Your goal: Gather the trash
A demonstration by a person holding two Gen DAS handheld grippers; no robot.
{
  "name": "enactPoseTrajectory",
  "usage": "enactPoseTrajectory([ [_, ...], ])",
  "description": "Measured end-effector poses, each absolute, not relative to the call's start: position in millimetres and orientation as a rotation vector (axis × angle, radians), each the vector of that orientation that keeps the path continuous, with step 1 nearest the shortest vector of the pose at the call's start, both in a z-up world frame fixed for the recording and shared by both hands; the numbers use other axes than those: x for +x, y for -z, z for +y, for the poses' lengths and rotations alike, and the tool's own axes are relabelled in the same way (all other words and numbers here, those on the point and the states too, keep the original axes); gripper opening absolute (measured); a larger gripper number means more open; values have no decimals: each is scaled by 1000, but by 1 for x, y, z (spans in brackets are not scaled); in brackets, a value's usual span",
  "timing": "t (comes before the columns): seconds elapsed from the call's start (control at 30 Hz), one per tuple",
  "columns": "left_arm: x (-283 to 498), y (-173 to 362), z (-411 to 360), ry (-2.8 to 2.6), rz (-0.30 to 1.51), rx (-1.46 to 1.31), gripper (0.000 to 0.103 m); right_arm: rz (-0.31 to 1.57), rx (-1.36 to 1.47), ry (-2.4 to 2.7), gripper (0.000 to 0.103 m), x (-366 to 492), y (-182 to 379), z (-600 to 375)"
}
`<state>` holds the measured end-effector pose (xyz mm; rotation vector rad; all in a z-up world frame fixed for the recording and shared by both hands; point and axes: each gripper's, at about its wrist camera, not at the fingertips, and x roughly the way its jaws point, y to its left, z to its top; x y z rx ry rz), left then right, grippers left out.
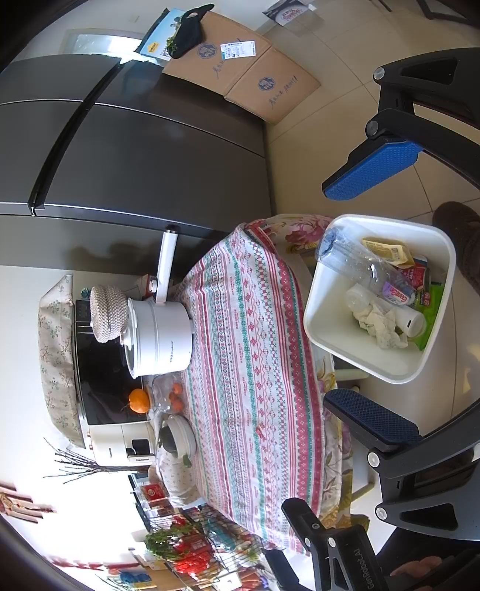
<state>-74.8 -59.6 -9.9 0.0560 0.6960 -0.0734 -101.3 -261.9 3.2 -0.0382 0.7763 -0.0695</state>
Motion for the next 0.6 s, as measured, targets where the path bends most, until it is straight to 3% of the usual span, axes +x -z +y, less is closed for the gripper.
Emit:
enactPoseTrajectory([
  [0.6, -75, 10, -60, 73, 699, 55, 102, 775, -38, 68, 103, -101, -3, -263],
])
